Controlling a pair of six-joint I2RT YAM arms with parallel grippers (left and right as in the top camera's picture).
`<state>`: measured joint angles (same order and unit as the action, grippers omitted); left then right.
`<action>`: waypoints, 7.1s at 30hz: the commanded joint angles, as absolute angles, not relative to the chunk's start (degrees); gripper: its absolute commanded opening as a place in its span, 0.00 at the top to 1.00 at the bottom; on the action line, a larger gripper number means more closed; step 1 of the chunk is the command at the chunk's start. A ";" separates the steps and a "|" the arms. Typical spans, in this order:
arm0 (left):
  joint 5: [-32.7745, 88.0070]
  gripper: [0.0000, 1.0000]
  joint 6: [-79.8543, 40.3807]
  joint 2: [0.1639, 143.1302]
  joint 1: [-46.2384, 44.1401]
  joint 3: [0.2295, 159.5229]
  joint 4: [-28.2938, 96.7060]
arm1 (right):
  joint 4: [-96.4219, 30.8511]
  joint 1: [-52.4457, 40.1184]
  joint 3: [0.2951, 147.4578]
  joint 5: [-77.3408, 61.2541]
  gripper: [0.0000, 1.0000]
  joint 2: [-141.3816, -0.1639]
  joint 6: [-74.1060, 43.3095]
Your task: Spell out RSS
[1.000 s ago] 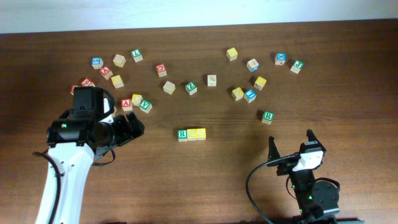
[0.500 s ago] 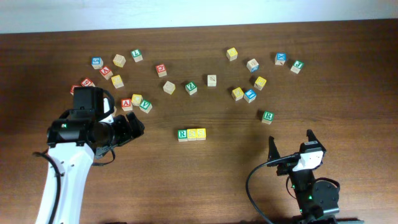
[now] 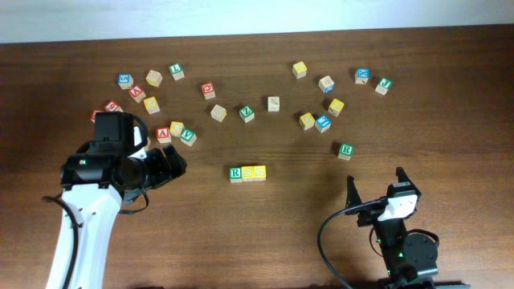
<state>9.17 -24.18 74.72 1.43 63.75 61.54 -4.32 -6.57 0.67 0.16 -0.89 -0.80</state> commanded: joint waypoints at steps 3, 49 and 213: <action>8.95 0.01 -23.90 74.13 1.67 63.68 61.60 | -4.69 -6.13 0.32 0.27 0.02 -0.21 -0.43; 7.05 0.01 -19.90 56.86 1.65 55.66 58.15 | -4.69 -6.13 0.32 0.27 0.02 -0.21 -0.43; 2.11 0.01 -0.16 0.30 4.14 0.49 4.78 | -4.69 -6.13 0.32 0.27 0.02 -0.21 -0.43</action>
<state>0.84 -1.28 0.80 3.84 0.64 4.43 -4.32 -6.52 0.67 0.19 -0.84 -0.82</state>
